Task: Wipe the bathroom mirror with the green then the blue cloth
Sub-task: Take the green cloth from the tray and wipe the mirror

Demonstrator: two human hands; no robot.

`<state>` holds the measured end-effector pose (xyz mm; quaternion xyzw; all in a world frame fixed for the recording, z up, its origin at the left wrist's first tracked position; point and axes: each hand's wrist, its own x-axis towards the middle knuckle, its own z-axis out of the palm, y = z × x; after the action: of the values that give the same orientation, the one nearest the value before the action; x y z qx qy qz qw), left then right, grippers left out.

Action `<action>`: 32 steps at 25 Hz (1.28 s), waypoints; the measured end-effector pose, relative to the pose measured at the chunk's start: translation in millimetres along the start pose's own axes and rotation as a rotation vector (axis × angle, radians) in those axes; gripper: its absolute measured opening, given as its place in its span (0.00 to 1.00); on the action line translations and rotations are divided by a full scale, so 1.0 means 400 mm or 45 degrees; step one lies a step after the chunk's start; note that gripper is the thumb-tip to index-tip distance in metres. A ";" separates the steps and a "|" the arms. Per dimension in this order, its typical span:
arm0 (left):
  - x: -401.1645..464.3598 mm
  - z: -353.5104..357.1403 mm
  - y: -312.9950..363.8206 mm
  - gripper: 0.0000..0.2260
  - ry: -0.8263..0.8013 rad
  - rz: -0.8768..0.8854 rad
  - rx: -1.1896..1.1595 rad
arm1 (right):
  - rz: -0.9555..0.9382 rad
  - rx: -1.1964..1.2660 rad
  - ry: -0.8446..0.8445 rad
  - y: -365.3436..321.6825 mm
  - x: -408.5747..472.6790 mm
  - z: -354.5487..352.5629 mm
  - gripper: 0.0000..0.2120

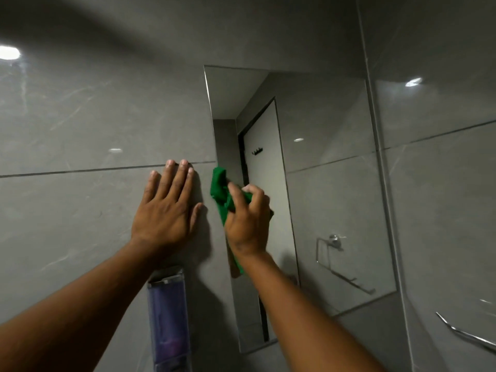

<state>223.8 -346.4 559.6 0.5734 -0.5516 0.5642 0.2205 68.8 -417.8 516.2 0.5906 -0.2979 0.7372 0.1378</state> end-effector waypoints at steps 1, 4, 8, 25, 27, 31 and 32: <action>0.001 -0.002 0.001 0.33 -0.003 -0.004 -0.008 | -0.059 -0.016 -0.030 0.007 -0.007 -0.003 0.18; 0.000 -0.007 0.001 0.33 -0.012 -0.006 0.000 | 0.009 -0.125 0.027 0.109 0.022 -0.041 0.20; -0.001 0.000 0.001 0.33 0.004 -0.001 0.021 | 0.596 -0.129 0.255 0.322 0.082 -0.127 0.17; 0.020 -0.161 0.036 0.32 -0.091 -0.368 -1.192 | 0.346 0.330 -0.280 -0.199 0.223 0.006 0.16; -0.007 -0.200 0.009 0.28 -0.100 -0.788 -1.633 | 0.458 0.501 -0.393 -0.261 0.210 0.000 0.14; -0.150 -0.233 -0.090 0.12 -0.257 -1.357 -1.956 | 0.632 0.616 -0.634 -0.332 0.120 -0.024 0.09; -0.191 -0.248 -0.102 0.11 -0.236 -1.426 -2.023 | 0.653 0.625 -0.715 -0.342 0.095 -0.031 0.09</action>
<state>238.3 -218.2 533.0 0.4788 -0.4342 -0.2057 0.7347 125.0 -308.5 588.6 0.6899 -0.2769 0.6076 -0.2797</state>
